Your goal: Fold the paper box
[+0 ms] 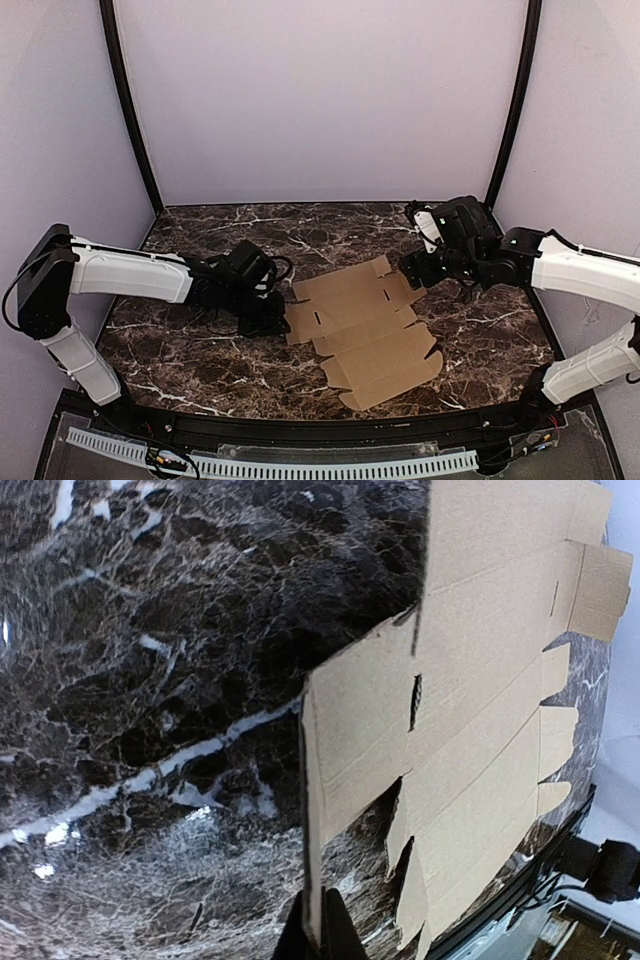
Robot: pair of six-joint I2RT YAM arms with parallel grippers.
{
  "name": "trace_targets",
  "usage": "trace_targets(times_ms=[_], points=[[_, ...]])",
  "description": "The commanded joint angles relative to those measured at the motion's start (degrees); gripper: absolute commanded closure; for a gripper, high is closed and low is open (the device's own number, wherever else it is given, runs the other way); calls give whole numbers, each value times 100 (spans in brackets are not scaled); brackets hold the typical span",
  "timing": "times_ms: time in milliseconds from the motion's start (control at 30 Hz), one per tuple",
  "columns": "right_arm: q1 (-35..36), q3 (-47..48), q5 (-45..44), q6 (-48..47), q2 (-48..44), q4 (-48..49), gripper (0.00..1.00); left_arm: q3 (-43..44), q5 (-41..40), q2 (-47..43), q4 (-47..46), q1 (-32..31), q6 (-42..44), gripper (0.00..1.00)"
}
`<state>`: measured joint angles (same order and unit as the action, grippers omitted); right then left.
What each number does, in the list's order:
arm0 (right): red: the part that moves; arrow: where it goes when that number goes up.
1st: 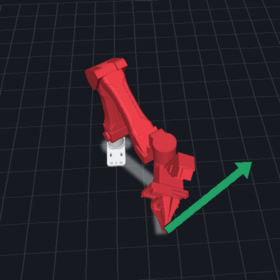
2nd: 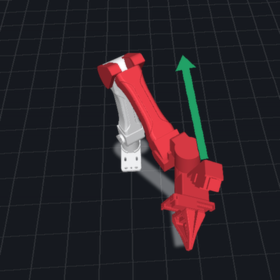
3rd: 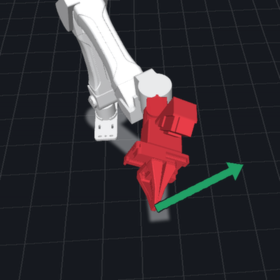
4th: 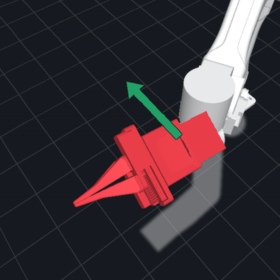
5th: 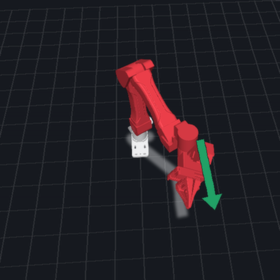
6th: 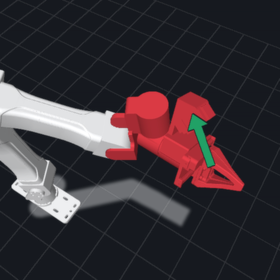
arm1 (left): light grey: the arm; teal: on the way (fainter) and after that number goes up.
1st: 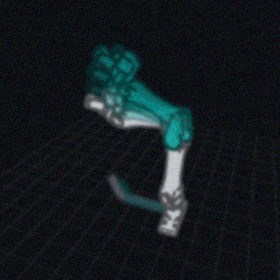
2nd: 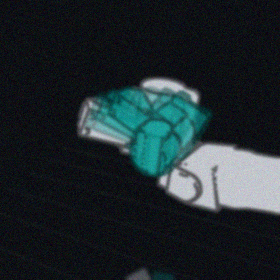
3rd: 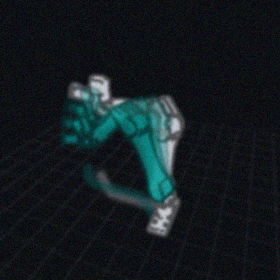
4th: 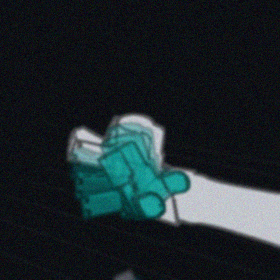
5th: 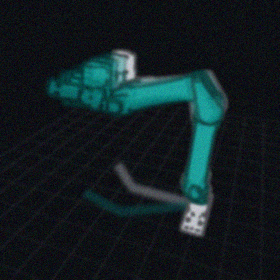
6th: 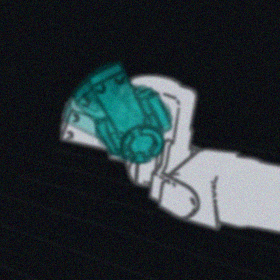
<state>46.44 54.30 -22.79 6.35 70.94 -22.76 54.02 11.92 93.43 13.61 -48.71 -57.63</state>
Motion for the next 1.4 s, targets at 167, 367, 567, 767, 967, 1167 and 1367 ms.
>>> trace_targets(times_ms=[167,367,567,767,967,1167,1367], points=[[-184,576,1324,-1293,85,-48,1,299,-567,-553,1161,2,2320,99],[-620,1265,3019,-1582,608,-516,2,303,-1341,-957,1347,3,3064,100],[-1027,1870,4325,-1767,1373,-793,2,22,-1729,-1317,890,3,3570,100],[-1293,2339,5053,-2250,1994,-1067,9,-247,-2081,-1612,526,2,4021,100],[-1340,2822,5065,-2720,2600,-1359,14,-646,-2133,-1947,-15,2,4318,100],[-1359,3202,5488,-3069,3016,-1711,23,-685,-2097,-1973,-133,3,4448,100],[-1353,3493,5927,-3217,3345,-2065,45,-785,-2089,-1979,-254,9,4487,100]])
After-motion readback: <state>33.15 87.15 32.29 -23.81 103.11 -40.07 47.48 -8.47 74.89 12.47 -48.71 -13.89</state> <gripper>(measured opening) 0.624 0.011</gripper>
